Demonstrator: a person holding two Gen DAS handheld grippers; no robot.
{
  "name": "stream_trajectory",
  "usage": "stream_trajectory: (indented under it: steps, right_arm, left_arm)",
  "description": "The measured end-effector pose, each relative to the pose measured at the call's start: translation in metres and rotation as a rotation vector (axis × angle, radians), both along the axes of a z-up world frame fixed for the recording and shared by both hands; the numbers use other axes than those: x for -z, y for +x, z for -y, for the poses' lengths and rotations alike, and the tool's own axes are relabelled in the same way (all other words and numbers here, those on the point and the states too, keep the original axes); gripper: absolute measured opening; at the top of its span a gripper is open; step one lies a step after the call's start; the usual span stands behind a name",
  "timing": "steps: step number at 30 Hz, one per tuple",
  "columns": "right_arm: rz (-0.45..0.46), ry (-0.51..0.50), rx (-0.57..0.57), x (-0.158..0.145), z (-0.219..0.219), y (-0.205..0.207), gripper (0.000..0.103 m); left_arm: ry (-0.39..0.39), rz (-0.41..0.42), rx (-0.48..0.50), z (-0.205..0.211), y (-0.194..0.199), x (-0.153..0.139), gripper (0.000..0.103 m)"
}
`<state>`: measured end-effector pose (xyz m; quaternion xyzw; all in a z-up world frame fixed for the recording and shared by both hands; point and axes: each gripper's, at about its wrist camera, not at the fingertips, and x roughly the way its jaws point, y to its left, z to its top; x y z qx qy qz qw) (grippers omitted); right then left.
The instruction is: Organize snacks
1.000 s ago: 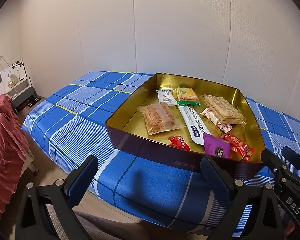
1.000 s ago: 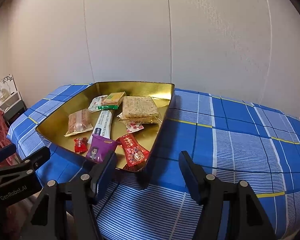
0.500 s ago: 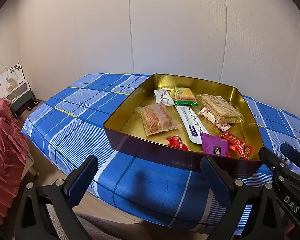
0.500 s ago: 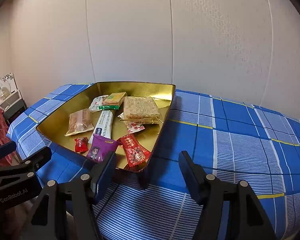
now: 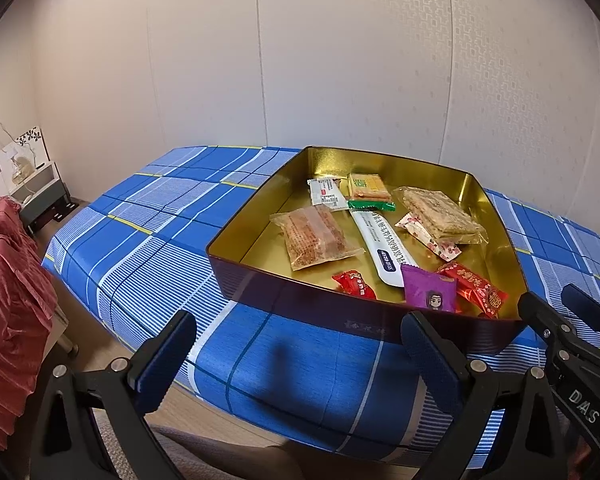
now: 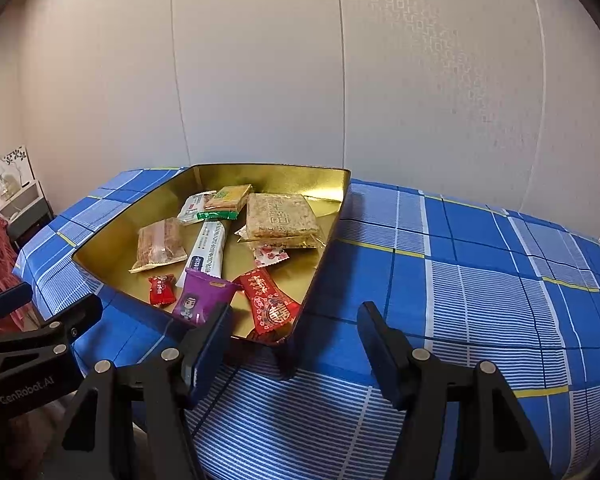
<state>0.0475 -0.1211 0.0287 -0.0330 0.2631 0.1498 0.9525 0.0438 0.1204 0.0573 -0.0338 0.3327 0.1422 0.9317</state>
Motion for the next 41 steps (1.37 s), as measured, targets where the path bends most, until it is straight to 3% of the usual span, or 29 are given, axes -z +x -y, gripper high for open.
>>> stream_trajectory:
  steps: [41]
  right_arm:
    - [-0.008, 0.006, 0.019, 0.0016, -0.0021, 0.0016, 0.066]
  left_arm:
    - [-0.037, -0.025, -0.022, -0.0049, 0.0029, 0.0043, 0.103]
